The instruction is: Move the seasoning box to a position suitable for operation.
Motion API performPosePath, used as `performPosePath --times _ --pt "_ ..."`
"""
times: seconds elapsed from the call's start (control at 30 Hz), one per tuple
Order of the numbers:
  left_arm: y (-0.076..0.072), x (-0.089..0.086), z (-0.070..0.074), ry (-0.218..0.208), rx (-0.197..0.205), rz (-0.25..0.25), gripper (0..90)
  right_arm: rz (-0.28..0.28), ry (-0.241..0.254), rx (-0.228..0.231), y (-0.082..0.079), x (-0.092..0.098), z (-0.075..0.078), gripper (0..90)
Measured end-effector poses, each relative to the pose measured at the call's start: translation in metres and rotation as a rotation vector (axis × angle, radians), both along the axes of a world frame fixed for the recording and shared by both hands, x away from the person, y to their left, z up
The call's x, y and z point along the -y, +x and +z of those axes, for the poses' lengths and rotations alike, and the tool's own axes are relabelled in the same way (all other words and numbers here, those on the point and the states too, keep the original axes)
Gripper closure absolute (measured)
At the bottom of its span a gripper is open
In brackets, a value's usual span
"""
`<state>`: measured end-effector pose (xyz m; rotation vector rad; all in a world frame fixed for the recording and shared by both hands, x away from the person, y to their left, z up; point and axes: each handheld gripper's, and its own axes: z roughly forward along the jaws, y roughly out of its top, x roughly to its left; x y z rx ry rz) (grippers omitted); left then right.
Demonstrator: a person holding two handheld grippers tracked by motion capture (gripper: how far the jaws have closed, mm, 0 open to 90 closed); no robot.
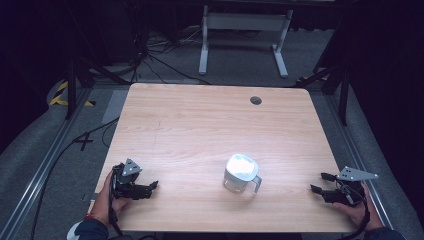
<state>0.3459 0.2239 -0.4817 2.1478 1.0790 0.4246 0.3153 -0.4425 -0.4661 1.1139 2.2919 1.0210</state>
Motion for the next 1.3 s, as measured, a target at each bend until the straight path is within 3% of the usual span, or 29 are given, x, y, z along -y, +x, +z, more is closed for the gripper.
performPosePath --times 0.17,0.3,0.43,0.53,0.63,0.73,1.03,1.17,1.3 --pt "-0.002 0.002 0.001 -0.002 0.006 -0.043 10.0 -0.004 -0.001 -0.002 0.0 0.0 0.0 31.9" --pt "-0.002 0.005 0.0 -0.007 0.01 -0.04 11.1 -0.014 -0.004 -0.006 0.001 -0.001 0.002 41.0" --pt "0.001 0.006 0.0 0.002 0.015 -0.064 10.8 0.015 0.014 0.009 0.005 -0.006 0.011 62.5" --pt "0.002 0.007 0.0 -0.001 0.013 -0.062 10.3 0.064 0.072 0.051 0.008 -0.017 0.026 77.5" --pt "0.002 0.007 0.0 -0.001 0.015 -0.064 10.4 0.085 0.074 0.067 0.01 -0.024 0.034 83.2" --pt "0.002 0.007 0.0 0.0 0.022 -0.063 10.5 0.136 0.101 0.088 0.013 -0.042 0.047 88.7" --pt "0.002 0.007 0.0 -0.002 0.014 -0.062 10.6 0.332 0.199 0.148 0.017 -0.114 0.088 89.7" --pt "0.002 0.007 0.0 -0.004 0.011 -0.061 10.7 0.411 0.206 0.16 0.022 -0.143 0.098 89.7" --pt "0.002 0.007 0.0 -0.003 0.012 -0.061 10.7 0.448 0.197 0.154 0.023 -0.161 0.1 89.8"
